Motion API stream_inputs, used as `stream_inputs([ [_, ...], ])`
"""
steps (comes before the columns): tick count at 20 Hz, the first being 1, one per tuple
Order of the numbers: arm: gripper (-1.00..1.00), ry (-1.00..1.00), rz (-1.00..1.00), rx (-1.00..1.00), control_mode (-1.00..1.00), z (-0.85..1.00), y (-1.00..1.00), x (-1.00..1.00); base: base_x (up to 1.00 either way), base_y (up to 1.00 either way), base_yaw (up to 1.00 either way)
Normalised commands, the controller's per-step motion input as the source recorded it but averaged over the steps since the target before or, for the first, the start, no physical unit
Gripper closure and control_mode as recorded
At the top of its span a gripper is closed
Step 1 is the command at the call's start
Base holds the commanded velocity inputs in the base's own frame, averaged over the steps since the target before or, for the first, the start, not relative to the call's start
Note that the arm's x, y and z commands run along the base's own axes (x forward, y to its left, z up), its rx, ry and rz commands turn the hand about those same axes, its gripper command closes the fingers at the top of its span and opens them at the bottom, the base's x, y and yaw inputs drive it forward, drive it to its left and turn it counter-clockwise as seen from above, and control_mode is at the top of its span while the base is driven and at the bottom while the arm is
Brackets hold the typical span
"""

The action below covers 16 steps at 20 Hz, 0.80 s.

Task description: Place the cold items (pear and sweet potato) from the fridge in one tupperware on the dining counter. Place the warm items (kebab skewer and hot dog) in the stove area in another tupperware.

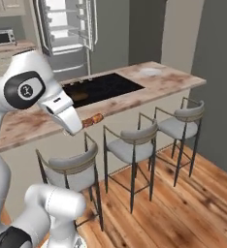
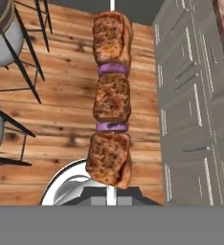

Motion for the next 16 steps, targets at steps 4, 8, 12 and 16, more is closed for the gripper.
stream_inputs([
  [4,1.00,0.00,0.00,0.00,1.00,0.00,0.00,0.00,-0.45,0.60,-0.53],
  [8,1.00,0.00,0.00,0.00,1.00,0.00,0.00,0.00,-0.45,0.39,-0.35],
  [12,1.00,0.00,0.00,0.00,1.00,0.00,0.00,0.00,-0.34,0.31,-0.23],
  [16,1.00,0.00,0.00,0.00,1.00,0.00,0.00,0.00,-0.44,0.07,-0.21],
])
